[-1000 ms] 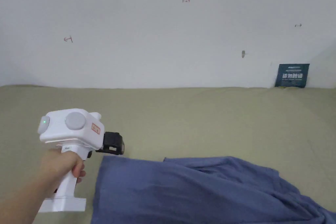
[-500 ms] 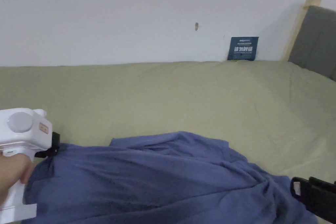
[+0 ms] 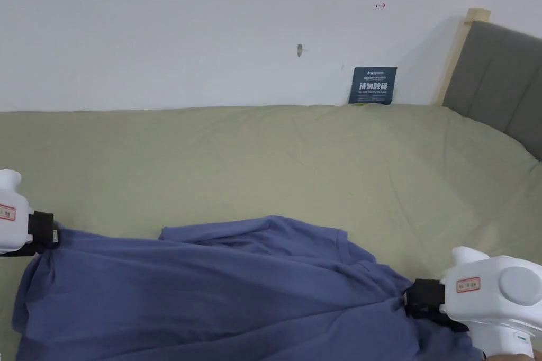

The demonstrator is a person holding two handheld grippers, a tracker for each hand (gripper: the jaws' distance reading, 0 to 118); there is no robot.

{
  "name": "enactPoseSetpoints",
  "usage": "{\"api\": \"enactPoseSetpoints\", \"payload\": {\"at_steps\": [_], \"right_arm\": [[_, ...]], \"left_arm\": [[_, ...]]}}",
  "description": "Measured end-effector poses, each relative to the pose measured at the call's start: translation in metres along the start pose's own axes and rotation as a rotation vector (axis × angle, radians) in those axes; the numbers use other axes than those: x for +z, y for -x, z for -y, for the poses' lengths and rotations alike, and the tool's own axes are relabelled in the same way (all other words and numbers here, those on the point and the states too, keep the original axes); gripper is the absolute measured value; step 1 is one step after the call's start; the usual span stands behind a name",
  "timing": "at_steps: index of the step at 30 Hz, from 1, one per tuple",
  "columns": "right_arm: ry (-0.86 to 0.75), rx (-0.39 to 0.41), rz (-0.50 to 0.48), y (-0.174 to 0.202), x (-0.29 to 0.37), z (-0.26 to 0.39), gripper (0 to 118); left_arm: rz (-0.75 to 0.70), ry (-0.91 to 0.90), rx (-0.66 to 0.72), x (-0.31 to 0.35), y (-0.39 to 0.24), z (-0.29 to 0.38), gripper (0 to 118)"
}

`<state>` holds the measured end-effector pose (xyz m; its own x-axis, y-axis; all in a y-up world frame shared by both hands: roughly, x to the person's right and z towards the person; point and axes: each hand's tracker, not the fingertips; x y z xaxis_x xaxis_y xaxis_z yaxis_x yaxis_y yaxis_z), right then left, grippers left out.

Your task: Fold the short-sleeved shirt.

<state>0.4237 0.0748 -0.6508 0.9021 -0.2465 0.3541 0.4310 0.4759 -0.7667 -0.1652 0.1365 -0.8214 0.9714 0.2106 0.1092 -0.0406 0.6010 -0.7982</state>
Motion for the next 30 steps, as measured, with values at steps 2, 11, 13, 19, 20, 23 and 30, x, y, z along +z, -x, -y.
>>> {"api": "enactPoseSetpoints", "payload": {"at_steps": [2, 11, 13, 19, 20, 23, 30], "right_arm": [[0.002, 0.013, -0.029, 0.001, 0.007, 0.000, 2], [-0.223, 0.024, -0.185, 0.020, 0.075, -0.004, 2], [-0.284, 0.041, -0.216, 0.026, 0.095, -0.012, 2], [-0.481, 0.137, -0.293, 0.064, 0.154, -0.045, 2], [-0.513, 0.157, -0.278, 0.072, 0.161, -0.050, 2], [-0.559, 0.168, -0.281, 0.090, 0.180, -0.075, 2], [-0.696, 0.253, -0.263, 0.136, 0.219, -0.146, 2]], "left_arm": [[0.005, 0.003, 0.007, 0.001, -0.002, 0.000, 0], [0.109, -0.087, 0.039, 0.045, -0.004, -0.014, 0], [0.125, -0.135, 0.039, 0.064, -0.004, -0.022, 0], [0.106, -0.284, -0.029, 0.134, -0.009, -0.057, 0], [0.118, -0.316, -0.030, 0.147, -0.008, -0.063, 0], [0.088, -0.388, -0.031, 0.185, -0.004, -0.083, 0], [0.045, -0.530, -0.032, 0.255, 0.004, -0.132, 0]]}}
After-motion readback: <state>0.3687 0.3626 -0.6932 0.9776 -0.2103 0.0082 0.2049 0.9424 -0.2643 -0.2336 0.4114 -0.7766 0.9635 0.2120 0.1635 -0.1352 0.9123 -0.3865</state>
